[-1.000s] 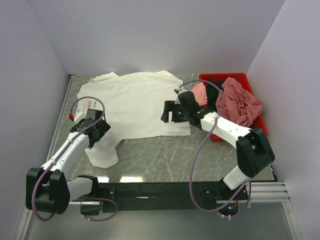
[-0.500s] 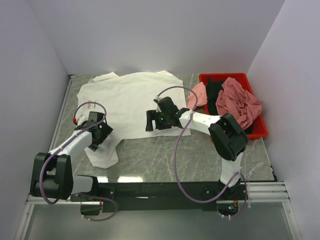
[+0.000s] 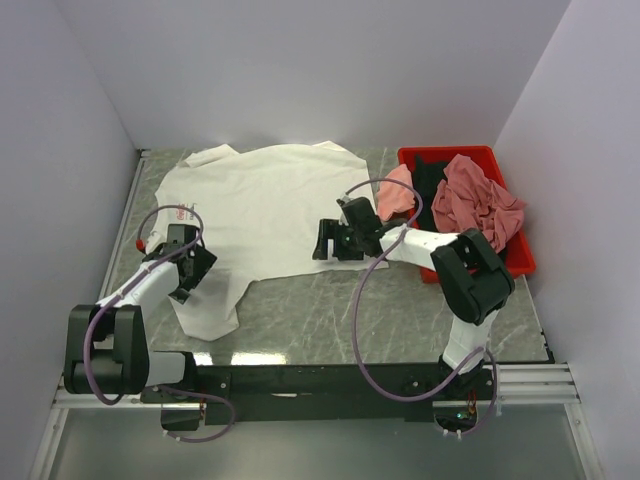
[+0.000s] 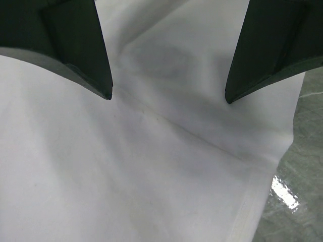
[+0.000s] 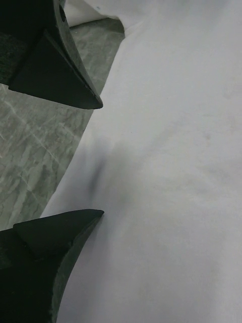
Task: Fold and stack the t-shirts
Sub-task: Flatten the tshirt out
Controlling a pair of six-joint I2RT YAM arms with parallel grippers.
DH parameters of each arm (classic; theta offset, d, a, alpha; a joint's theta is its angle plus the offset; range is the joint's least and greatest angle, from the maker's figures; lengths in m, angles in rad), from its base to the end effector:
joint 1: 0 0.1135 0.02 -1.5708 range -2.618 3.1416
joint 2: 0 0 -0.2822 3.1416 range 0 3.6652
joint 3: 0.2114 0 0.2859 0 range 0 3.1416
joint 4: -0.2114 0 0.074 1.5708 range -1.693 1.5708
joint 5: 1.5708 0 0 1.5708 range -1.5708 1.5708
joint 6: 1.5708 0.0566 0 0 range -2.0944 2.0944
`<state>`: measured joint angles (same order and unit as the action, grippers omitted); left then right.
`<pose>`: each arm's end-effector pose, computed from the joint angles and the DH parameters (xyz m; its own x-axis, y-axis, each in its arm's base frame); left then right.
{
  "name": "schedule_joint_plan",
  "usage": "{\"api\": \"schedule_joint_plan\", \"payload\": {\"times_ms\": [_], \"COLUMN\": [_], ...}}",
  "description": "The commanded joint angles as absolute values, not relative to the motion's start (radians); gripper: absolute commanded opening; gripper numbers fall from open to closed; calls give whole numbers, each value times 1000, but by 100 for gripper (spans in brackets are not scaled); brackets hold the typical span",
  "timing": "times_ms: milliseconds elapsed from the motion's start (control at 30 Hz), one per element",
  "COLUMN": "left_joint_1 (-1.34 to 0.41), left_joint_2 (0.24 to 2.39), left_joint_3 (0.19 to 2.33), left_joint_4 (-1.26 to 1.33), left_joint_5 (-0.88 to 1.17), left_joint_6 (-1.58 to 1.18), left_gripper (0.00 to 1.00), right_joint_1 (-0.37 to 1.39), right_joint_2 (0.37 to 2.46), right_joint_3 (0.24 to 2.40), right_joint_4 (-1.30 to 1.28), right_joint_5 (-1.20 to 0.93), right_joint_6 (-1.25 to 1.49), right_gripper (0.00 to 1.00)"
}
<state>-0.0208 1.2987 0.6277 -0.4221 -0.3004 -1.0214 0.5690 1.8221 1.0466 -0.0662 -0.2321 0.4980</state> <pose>0.2596 0.0114 0.1448 -0.3646 -0.8072 -0.4642 -0.8178 0.5159 -0.2549 0.3449 0.2361 0.1377 -0.8641 -0.0008 -0.5033 -0.2740 0.8397 0.4689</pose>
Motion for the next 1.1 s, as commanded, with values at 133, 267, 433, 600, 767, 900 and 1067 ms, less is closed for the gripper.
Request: {"api": "schedule_joint_plan", "payload": {"times_ms": [133, 267, 433, 600, 767, 900, 1067], "left_joint_1": [-9, -8, -3, -3, -3, -3, -3], "left_joint_2": [1319, 1371, 1440, 1361, 1169, 1154, 1258], "left_joint_3": [621, 663, 758, 759, 778, 837, 867], "left_joint_4": [-353, -367, -458, -537, -633, -580, -376], "left_joint_5": [-262, -282, -347, -402, -528, -454, -284], "left_joint_6": [-960, -951, -960, -1028, -1098, -1074, -1026], "left_gripper": [99, 100, 99, 100, 99, 99, 99], "right_joint_1": [519, 496, 499, 540, 542, 519, 503], "right_joint_2": [1818, 1829, 1807, 1732, 1586, 1598, 1773], "right_joint_3": [1012, 1031, 1028, 1037, 1103, 1156, 1324], "right_joint_4": [-167, -179, -189, -244, -354, -382, -443], "right_joint_5": [-153, -149, -192, -167, -14, 89, 150], "right_joint_6": [485, 479, 463, 440, 422, 403, 396], "right_gripper": [87, 87, 87, 87, 90, 93, 95]}}
